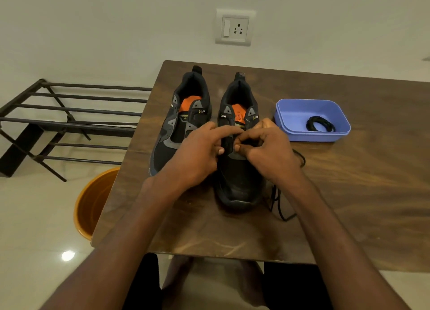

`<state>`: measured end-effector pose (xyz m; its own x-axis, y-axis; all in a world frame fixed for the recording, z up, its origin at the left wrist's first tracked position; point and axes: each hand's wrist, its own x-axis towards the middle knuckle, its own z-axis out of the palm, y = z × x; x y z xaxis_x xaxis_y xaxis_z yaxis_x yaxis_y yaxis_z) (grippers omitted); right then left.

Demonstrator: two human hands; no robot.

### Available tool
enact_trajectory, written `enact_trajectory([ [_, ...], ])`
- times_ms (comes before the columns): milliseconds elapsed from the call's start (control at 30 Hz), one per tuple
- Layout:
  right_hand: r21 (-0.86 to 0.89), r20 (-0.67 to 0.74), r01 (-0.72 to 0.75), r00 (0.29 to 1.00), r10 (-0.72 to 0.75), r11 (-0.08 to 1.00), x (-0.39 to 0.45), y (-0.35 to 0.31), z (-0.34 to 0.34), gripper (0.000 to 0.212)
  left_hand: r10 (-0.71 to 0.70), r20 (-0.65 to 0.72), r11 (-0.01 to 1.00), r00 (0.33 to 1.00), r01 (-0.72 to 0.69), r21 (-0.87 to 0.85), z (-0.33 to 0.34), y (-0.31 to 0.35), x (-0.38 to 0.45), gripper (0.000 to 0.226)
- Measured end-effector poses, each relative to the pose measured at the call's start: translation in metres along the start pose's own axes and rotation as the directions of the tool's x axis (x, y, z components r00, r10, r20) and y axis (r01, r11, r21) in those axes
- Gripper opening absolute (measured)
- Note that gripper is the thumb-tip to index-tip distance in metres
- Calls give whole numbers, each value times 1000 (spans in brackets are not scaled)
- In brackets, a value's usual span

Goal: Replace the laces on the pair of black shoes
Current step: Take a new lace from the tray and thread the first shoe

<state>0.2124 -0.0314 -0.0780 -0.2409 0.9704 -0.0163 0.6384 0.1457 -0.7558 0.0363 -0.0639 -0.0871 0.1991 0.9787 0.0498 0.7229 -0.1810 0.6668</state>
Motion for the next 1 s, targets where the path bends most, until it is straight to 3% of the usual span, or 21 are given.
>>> enact_trajectory([
  [100,-23,8,-39,999,39,999,0,-1,3,17,24,-50,999,998,-26,-43,3,-4,2,71],
  [233,-249,-177,-62,984,17,967,-5,-5,13,18,35,-82,996,996,-41,-81,11,-14,7,62],
  [333,-286,-228,-94,973,28,954,-7,-6,16,15,34,-94,995,995,-43,-91,13,-17,8,53],
  [433,-230,-183,-63,983,20,971,-6,-5,15,13,44,-102,995,994,-53,-83,15,-18,9,52],
  [567,-18,-79,-74,994,72,997,-5,-4,5,15,58,-119,997,991,-65,-51,17,-20,10,56],
  [733,-109,14,18,1000,-17,994,-4,-1,-5,16,79,-147,996,986,-83,-27,13,-16,5,54],
  [867,39,62,-7,998,4,999,-3,6,-5,13,84,-163,996,983,-88,-16,10,-12,2,55],
  [1000,124,157,-83,986,63,989,-1,12,-8,13,72,-210,995,975,-86,-57,7,-7,-3,30],
])
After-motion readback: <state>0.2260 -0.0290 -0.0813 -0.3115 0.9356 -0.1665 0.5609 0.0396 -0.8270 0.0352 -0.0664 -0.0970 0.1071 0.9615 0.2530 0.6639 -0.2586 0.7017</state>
